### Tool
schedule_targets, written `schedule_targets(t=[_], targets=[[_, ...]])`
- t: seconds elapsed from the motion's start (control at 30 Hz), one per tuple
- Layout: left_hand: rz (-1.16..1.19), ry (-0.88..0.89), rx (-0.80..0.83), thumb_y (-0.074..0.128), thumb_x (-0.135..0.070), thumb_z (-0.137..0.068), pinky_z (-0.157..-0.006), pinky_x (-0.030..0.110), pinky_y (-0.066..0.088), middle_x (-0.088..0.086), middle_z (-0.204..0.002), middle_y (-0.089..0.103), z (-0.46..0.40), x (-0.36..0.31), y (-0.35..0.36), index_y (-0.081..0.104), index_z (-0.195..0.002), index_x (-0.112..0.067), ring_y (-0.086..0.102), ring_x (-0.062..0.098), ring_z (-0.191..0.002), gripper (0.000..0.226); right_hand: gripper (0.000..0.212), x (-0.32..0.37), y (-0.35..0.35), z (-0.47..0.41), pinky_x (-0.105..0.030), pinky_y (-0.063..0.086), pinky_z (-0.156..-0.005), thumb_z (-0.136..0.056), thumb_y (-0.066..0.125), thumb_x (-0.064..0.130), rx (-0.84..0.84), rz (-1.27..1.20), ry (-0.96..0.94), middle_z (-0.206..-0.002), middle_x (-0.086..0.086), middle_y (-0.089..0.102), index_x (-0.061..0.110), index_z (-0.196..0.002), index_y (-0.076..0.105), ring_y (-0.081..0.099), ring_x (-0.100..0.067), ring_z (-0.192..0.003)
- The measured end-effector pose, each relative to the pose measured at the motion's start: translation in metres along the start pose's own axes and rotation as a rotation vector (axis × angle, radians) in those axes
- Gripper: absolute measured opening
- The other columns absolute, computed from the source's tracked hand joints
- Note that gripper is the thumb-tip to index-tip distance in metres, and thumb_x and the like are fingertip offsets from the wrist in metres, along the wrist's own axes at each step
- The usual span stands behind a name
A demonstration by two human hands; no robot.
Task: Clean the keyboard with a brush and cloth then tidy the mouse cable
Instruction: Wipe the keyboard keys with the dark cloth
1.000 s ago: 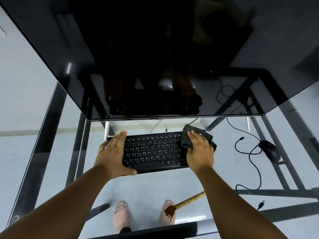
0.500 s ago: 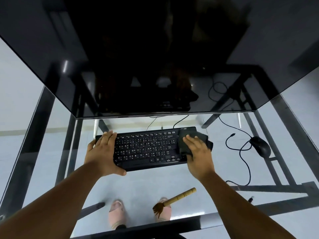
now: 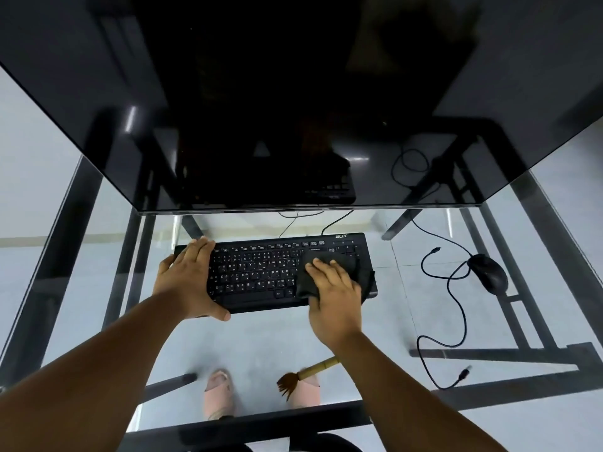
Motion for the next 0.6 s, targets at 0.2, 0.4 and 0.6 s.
schedule_targets(t=[0.2, 0.4, 0.6], targets=[[0.021, -0.008, 0.004, 0.081, -0.070, -0.040, -0.121, 0.042, 0.005, -0.006, -0.162, -0.003, 0.003, 0.001, 0.002, -0.002, -0.154, -0.023, 0.005, 0.013, -0.149, 0.148, 0.059, 0.002, -0.001, -0.003, -0.039, 0.027, -0.109, -0.086, 0.050, 0.024, 0.071, 0.091, -0.122, -0.150, 0.020, 0.038, 0.038, -0.143, 0.042, 0.026, -0.011, -0.142], [0.036, -0.004, 0.001, 0.082, -0.068, -0.040, -0.121, 0.042, 0.004, -0.008, -0.162, -0.005, 0.002, 0.002, 0.002, -0.002, -0.153, -0.024, 0.002, 0.012, -0.149, 0.148, 0.058, 0.017, 0.002, -0.006, -0.041, 0.029, -0.105, -0.088, 0.051, 0.027, 0.091, 0.157, -0.148, -0.149, 0.020, 0.037, 0.037, -0.143, 0.039, 0.028, -0.013, -0.139], [0.042, 0.005, 0.000, 0.082, -0.068, -0.041, -0.121, 0.043, 0.004, -0.007, -0.162, -0.005, 0.001, 0.004, 0.005, -0.003, -0.154, -0.024, 0.000, 0.013, -0.150, 0.147, 0.057, 0.024, 0.003, -0.007, -0.041, 0.031, -0.100, -0.087, 0.050, 0.029, 0.074, 0.162, -0.069, -0.142, 0.018, 0.039, 0.035, -0.143, 0.041, 0.033, -0.015, -0.130]])
Point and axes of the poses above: each hand's wrist, its own z-axis away from the middle knuckle, its own y-axis out of the palm, x = y × z, the point moved 10 cm from there along -z, towards the middle knuckle
